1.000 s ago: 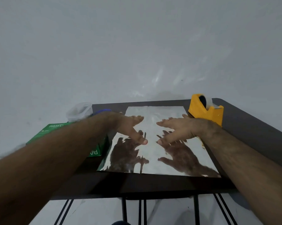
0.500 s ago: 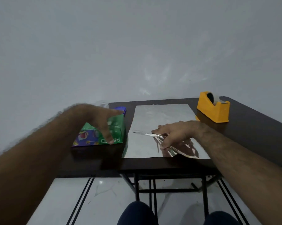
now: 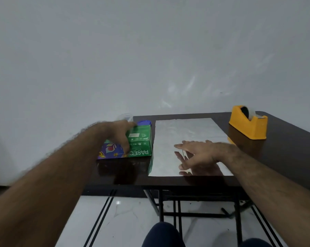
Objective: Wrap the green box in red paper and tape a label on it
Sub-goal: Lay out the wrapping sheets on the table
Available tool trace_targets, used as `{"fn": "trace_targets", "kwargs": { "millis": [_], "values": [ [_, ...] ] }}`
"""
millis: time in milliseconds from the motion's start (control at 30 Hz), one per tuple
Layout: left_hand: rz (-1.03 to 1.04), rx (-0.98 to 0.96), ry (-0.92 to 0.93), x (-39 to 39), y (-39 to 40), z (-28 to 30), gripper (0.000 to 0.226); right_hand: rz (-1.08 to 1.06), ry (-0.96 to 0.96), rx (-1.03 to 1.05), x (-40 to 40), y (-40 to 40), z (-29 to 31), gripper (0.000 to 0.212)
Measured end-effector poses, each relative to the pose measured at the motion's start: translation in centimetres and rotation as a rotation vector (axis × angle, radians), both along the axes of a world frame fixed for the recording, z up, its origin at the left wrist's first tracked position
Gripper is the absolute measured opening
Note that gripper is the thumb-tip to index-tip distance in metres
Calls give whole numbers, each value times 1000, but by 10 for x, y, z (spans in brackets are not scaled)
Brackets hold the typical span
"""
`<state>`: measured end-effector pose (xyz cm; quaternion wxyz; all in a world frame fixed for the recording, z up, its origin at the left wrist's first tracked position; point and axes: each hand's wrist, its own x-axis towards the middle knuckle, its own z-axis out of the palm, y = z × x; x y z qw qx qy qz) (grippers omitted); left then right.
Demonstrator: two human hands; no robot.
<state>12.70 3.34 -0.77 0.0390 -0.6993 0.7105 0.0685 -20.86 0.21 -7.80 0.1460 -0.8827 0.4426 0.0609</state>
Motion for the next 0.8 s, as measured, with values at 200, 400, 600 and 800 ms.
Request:
{"fn": "trace_targets", "kwargs": {
  "millis": [200, 400, 600, 800],
  "values": [
    [-31, -146, -58, -38, -6, 33, 120, 33, 3, -65, -4, -4, -4, 107],
    [-151, -209, -118, -106, -43, 29, 117, -100, -405, -104, -20, -27, 13, 115],
    [-222, -221, -37, -155, -97, 19, 112, -280, -704, 17, -64, -67, 29, 147],
    [-253, -160, 9, -197, -138, 8, 97, -292, -893, 122, -89, -115, 20, 95]
  ]
}}
